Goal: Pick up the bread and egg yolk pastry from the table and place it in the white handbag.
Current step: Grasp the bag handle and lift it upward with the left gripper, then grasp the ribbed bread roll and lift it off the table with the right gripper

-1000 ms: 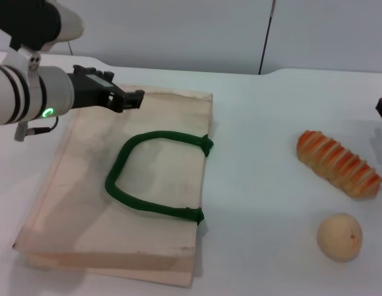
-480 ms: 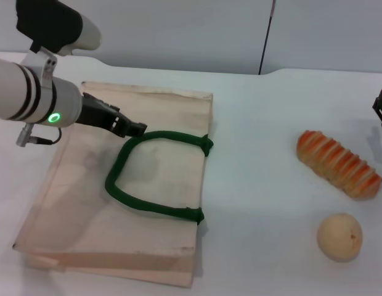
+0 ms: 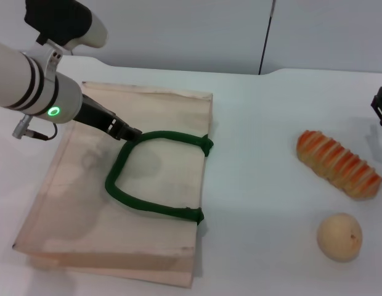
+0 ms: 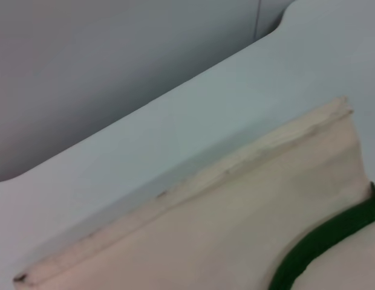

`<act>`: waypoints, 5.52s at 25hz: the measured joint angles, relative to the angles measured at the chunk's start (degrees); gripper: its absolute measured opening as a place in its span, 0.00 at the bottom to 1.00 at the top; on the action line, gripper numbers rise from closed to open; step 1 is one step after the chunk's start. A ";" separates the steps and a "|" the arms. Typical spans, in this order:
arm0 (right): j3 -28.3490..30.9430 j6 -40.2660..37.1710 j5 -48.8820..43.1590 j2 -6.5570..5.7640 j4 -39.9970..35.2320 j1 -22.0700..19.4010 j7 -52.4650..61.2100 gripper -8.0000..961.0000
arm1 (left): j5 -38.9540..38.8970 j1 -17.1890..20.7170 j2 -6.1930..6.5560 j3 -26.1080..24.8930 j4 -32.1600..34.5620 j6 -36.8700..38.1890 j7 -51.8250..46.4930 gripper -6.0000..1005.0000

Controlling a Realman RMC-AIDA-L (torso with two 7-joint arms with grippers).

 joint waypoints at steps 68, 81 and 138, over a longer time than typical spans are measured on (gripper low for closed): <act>-0.49 -1.72 -0.36 0.01 -1.24 0.51 -0.46 0.92 | -8.08 -1.94 0.01 -0.03 -2.96 4.55 6.73 0.13; -0.43 -4.52 -0.77 -0.26 -1.10 0.99 -0.53 0.92 | -13.36 3.70 0.04 -0.32 17.46 1.63 6.75 0.12; 0.67 -12.46 -5.69 -2.00 -4.25 1.47 -1.15 0.92 | -9.58 -1.66 0.25 -13.14 41.92 -22.91 1.59 0.11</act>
